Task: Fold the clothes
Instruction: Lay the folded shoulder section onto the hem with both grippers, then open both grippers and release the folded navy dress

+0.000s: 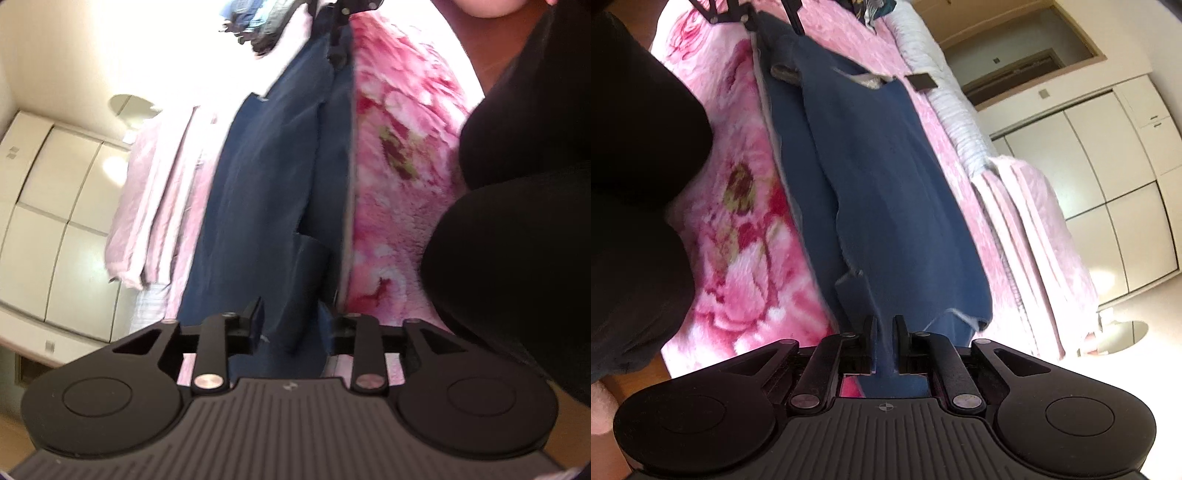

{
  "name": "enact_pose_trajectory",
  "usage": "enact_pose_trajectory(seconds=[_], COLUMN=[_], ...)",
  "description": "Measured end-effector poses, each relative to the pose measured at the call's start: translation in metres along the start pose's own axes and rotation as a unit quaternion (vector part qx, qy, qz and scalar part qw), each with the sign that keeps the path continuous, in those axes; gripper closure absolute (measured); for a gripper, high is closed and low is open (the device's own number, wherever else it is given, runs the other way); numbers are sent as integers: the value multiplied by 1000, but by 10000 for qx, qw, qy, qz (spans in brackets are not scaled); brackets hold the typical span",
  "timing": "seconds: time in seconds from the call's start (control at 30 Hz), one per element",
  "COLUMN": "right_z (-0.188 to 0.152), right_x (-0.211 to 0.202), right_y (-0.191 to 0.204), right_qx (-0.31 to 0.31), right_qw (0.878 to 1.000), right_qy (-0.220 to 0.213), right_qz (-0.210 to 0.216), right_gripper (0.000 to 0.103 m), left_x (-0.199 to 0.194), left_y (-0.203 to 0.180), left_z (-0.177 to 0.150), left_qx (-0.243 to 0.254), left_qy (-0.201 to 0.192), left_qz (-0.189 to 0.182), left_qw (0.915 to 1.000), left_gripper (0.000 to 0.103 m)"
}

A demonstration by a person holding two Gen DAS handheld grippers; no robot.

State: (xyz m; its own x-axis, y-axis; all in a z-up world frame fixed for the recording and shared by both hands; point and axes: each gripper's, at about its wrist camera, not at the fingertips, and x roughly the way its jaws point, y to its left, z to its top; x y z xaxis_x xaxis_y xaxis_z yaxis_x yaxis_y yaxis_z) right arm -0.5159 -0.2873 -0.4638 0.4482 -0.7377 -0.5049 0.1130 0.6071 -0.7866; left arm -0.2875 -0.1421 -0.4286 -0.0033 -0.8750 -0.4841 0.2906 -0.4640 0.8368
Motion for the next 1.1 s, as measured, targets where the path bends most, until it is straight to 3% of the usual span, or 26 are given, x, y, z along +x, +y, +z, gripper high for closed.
enact_pose_trajectory(seconds=[0.07, 0.1, 0.2, 0.3, 0.47, 0.93, 1.1], right_z=[0, 0, -2, -2, 8, 97, 150], right_x=[2, 3, 7, 9, -10, -46, -35], right_y=[-2, -2, -3, -2, -2, 9, 26], right_qx=[92, 139, 360, 499, 746, 1179, 1110], right_qw=[9999, 9998, 9985, 9961, 9950, 9867, 9797], right_qy=[-77, -118, -37, 100, 21, -838, -1280], right_qz=[31, 44, 402, 724, 660, 749, 1075], right_gripper=[48, 47, 47, 47, 47, 47, 47], left_x=[3, 4, 4, -2, -19, -42, -44], left_y=[0, 1, 2, 8, 19, 67, 78], left_z=[-1, -1, -1, -3, -14, -78, -100], left_qx=[18, -21, -144, -440, -912, -1653, -1821], left_qy=[-3, 6, 30, 30, 83, 515, 552], left_qz=[-118, -196, -385, -489, -488, 32, 114], left_qw=[9999, 9998, 9991, 9978, 9946, 9849, 9817], left_gripper=[84, 92, 97, 97, 96, 92, 87])
